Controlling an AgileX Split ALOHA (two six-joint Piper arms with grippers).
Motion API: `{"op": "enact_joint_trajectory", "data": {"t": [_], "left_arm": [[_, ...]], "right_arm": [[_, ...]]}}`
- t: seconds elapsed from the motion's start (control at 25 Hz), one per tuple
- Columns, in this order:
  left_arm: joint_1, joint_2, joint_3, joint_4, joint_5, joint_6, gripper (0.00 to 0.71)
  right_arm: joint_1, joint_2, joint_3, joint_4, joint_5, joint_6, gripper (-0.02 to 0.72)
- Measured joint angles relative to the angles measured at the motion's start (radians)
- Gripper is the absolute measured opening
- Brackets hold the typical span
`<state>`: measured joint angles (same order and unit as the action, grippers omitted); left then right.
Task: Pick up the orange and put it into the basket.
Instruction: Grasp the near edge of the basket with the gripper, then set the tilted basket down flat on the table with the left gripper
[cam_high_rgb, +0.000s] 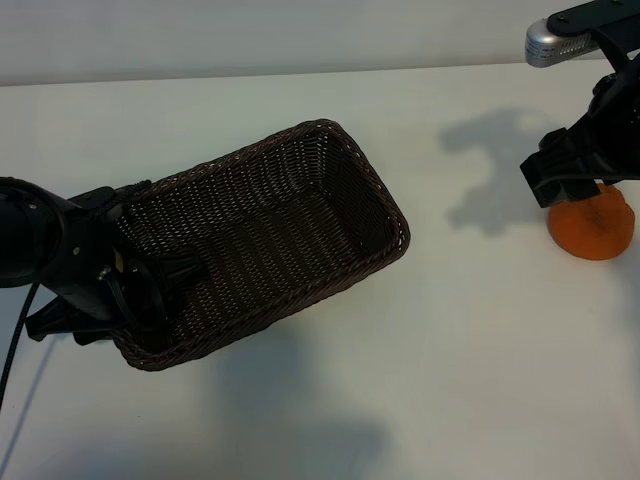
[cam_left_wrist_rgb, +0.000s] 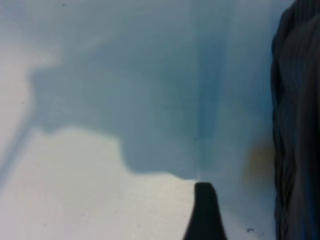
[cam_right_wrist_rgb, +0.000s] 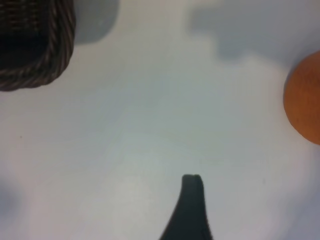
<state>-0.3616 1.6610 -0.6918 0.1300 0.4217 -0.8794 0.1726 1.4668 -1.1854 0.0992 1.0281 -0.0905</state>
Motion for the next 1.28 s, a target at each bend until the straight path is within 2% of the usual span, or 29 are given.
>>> {"op": "enact_joint_trajectory", "data": {"t": [0.16, 0.28, 0.52, 0.88, 1.08, 1.28], "left_arm": [[0.002, 0.0, 0.0, -0.005, -0.029, -0.009, 0.429], [0.002, 0.0, 0.0, -0.008, -0.062, -0.001, 0.402], [0.002, -0.026, 0.004, -0.034, -0.076, 0.005, 0.401], [0.015, -0.154, 0.008, -0.047, -0.099, 0.009, 0.399], [0.038, -0.198, 0.008, -0.123, -0.113, 0.09, 0.398], [0.04, -0.222, 0.008, -0.225, -0.134, 0.194, 0.398]], "right_arm": [[0.0, 0.0, 0.0, 0.0, 0.0, 0.0, 0.595], [0.0, 0.0, 0.0, 0.0, 0.0, 0.0, 0.595], [0.0, 0.0, 0.0, 0.0, 0.0, 0.0, 0.595], [0.0, 0.0, 0.0, 0.0, 0.001, 0.0, 0.595], [0.0, 0.0, 0.0, 0.0, 0.001, 0.0, 0.595], [0.0, 0.0, 0.0, 0.0, 0.001, 0.0, 0.595]]}}
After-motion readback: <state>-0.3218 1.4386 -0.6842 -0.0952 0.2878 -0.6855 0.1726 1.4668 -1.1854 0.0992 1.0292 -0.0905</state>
